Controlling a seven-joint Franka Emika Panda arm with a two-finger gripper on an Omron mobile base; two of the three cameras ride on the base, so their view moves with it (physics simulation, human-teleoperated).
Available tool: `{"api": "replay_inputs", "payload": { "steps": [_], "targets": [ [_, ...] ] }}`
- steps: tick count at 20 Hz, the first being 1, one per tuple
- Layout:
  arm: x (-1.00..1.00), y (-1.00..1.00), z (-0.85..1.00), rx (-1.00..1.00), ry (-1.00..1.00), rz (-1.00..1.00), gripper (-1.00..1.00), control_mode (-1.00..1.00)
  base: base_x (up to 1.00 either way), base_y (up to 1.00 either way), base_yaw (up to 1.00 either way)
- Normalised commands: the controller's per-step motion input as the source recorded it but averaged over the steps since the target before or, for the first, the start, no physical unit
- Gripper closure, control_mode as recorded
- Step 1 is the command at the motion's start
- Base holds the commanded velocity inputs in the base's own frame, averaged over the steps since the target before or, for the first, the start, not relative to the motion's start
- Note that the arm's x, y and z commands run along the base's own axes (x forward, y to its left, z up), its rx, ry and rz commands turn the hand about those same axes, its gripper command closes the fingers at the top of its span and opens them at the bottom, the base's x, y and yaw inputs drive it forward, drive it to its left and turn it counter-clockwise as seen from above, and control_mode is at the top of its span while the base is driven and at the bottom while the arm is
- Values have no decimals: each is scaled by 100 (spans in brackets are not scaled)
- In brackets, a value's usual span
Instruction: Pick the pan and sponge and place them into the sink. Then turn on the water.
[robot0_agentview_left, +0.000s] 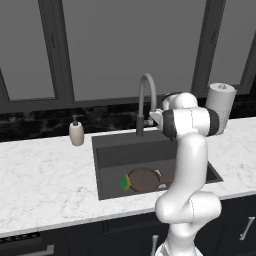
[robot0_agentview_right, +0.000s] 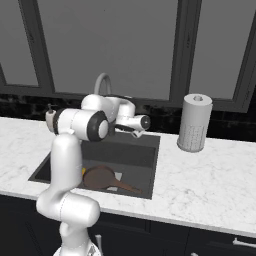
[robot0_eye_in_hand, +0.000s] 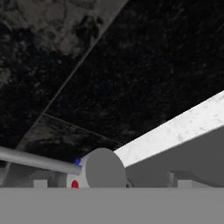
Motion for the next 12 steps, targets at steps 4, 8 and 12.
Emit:
{"api": "replay_inputs", "payload": {
  "steps": [4,8,12],
  "targets": [
    [24,3,0,0,0,0,-100,-100,0,0,0],
    [22,10,-2,0,0,0,-100,-100,0,0,0],
    [17,1,-1,1,0,0,-100,-100,0,0,0]
  ]
}}
